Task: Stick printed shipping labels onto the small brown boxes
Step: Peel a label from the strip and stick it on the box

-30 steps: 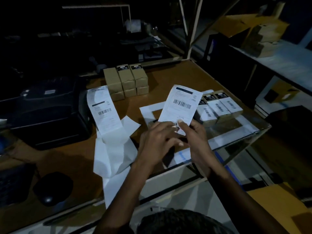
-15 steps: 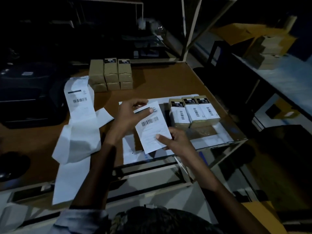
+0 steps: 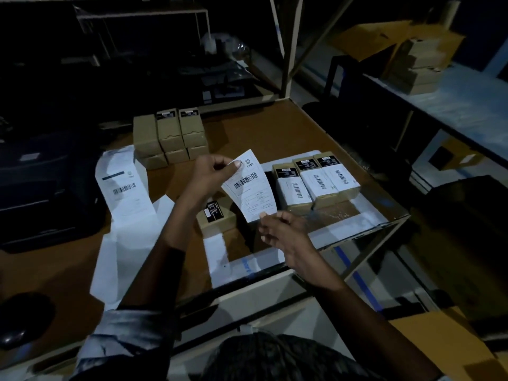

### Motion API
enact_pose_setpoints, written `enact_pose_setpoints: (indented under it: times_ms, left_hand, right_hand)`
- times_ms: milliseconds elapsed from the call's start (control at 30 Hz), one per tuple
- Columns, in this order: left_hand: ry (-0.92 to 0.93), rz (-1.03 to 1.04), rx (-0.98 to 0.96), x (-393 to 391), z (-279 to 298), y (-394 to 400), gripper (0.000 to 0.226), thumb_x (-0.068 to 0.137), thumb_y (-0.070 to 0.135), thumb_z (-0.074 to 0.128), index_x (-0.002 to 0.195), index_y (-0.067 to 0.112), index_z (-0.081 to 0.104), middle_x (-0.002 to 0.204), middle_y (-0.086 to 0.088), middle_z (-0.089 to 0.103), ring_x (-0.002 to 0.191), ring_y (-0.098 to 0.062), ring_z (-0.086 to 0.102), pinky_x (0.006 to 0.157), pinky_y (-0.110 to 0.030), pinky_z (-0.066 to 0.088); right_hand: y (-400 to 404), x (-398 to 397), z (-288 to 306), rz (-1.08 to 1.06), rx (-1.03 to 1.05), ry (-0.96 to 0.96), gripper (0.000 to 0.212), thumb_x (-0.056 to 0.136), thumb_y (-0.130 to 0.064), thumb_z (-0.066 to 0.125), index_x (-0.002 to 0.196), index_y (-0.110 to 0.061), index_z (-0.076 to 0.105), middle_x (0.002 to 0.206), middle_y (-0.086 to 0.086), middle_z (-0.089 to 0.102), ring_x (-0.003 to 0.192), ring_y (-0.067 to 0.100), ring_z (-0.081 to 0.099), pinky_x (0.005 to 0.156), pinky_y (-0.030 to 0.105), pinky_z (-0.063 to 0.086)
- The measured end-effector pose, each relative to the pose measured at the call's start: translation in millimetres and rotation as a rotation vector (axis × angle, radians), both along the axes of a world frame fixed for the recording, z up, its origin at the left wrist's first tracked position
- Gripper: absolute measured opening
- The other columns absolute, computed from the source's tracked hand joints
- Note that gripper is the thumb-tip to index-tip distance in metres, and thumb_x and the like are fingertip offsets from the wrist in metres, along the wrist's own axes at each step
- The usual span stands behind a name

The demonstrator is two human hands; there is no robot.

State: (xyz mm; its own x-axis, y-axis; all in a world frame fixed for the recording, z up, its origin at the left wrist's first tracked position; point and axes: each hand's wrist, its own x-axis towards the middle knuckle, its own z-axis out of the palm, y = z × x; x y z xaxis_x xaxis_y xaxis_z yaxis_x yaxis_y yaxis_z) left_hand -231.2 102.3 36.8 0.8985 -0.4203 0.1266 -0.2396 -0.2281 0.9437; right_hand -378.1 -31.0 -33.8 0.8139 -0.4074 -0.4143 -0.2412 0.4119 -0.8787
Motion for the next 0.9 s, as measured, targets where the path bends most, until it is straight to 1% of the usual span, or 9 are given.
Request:
enact_pose_setpoints:
  times_ms: [67, 133, 267, 367, 500, 600, 700, 767, 900]
  left_hand:
    - [0.025, -0.027, 0.026, 14, -2, 3, 0.02, 0.092, 0.017, 0.071, 0.094, -0.003, 0.073, 0.081, -0.003, 0.074, 0.064, -0.001, 0.068, 0.055, -0.014, 0.05]
    - [0.068, -0.026, 0.005, 28, -5, 6, 0.02, 0.092, 0.021, 0.071, 0.093, 0.001, 0.074, 0.083, -0.004, 0.075, 0.068, -0.005, 0.07, 0.058, -0.018, 0.051]
    - [0.146, -0.078, -0.046, 48, -9, 13, 0.025, 0.093, 0.024, 0.07, 0.098, 0.0, 0.075, 0.089, -0.008, 0.076, 0.074, -0.011, 0.072, 0.06, -0.021, 0.052]
    - [0.165, -0.125, -0.038, 57, -15, 14, 0.02, 0.092, 0.023, 0.07, 0.096, 0.005, 0.076, 0.084, -0.002, 0.077, 0.073, -0.009, 0.072, 0.058, -0.019, 0.051]
    - [0.124, -0.174, 0.008, 67, -32, 12, 0.014, 0.09, 0.021, 0.073, 0.089, 0.007, 0.077, 0.082, 0.0, 0.075, 0.073, -0.009, 0.07, 0.061, -0.02, 0.05]
    - [0.08, -0.226, 0.054, 73, -50, 12, 0.009, 0.089, 0.02, 0.075, 0.083, 0.013, 0.078, 0.079, 0.003, 0.075, 0.073, -0.01, 0.07, 0.065, -0.025, 0.052]
    - [0.112, -0.235, 0.066, 76, -65, 12, 0.014, 0.088, 0.02, 0.076, 0.089, 0.007, 0.079, 0.084, -0.003, 0.076, 0.077, -0.015, 0.073, 0.068, -0.029, 0.055]
    - [0.123, -0.229, 0.058, 78, -70, 10, 0.016, 0.087, 0.02, 0.077, 0.091, 0.004, 0.079, 0.086, -0.006, 0.077, 0.078, -0.016, 0.073, 0.068, -0.028, 0.055]
    - [0.136, -0.228, 0.055, 81, -75, 4, 0.014, 0.087, 0.018, 0.076, 0.091, 0.004, 0.078, 0.085, -0.004, 0.076, 0.077, -0.014, 0.073, 0.071, -0.028, 0.056]
  right_hand:
    - [10, 9, -1, -0.059, -0.032, 0.0, 0.019, 0.087, -0.021, 0.079, 0.09, -0.011, 0.063, 0.087, 0.007, 0.07, 0.073, 0.012, 0.066, 0.067, 0.03, 0.058]
    - [19, 16, 0, -0.111, -0.008, -0.036, 0.023, 0.086, -0.023, 0.079, 0.094, -0.01, 0.061, 0.092, 0.011, 0.069, 0.079, 0.016, 0.066, 0.07, 0.031, 0.06]
    - [36, 25, 1, -0.203, 0.014, -0.097, 0.041, 0.088, -0.017, 0.077, 0.119, -0.004, 0.054, 0.109, 0.011, 0.073, 0.091, 0.02, 0.071, 0.072, 0.031, 0.062]
    - [46, 29, -4, -0.233, 0.016, -0.111, 0.035, 0.087, -0.012, 0.077, 0.118, -0.006, 0.061, 0.104, 0.008, 0.076, 0.089, 0.017, 0.073, 0.069, 0.029, 0.06]
    - [50, 27, -11, -0.264, 0.049, -0.04, 0.017, 0.088, -0.013, 0.076, 0.099, -0.004, 0.069, 0.087, 0.006, 0.077, 0.076, 0.014, 0.072, 0.066, 0.026, 0.059]
    - [50, 25, -19, -0.285, -0.007, 0.051, 0.03, 0.088, -0.019, 0.076, 0.099, 0.008, 0.068, 0.084, 0.013, 0.072, 0.072, 0.019, 0.066, 0.063, 0.026, 0.059]
    - [50, 25, -23, -0.298, -0.059, 0.085, 0.041, 0.087, -0.024, 0.077, 0.104, 0.013, 0.067, 0.08, 0.012, 0.071, 0.064, 0.014, 0.065, 0.061, 0.025, 0.059]
    - [50, 27, -24, -0.309, -0.081, 0.095, 0.039, 0.087, -0.026, 0.078, 0.1, 0.009, 0.068, 0.082, 0.01, 0.075, 0.066, 0.013, 0.069, 0.065, 0.027, 0.061]
    - [51, 34, -27, -0.34, -0.088, 0.132, 0.052, 0.084, -0.03, 0.081, 0.105, 0.015, 0.066, 0.096, 0.013, 0.078, 0.09, 0.025, 0.075, 0.087, 0.042, 0.061]
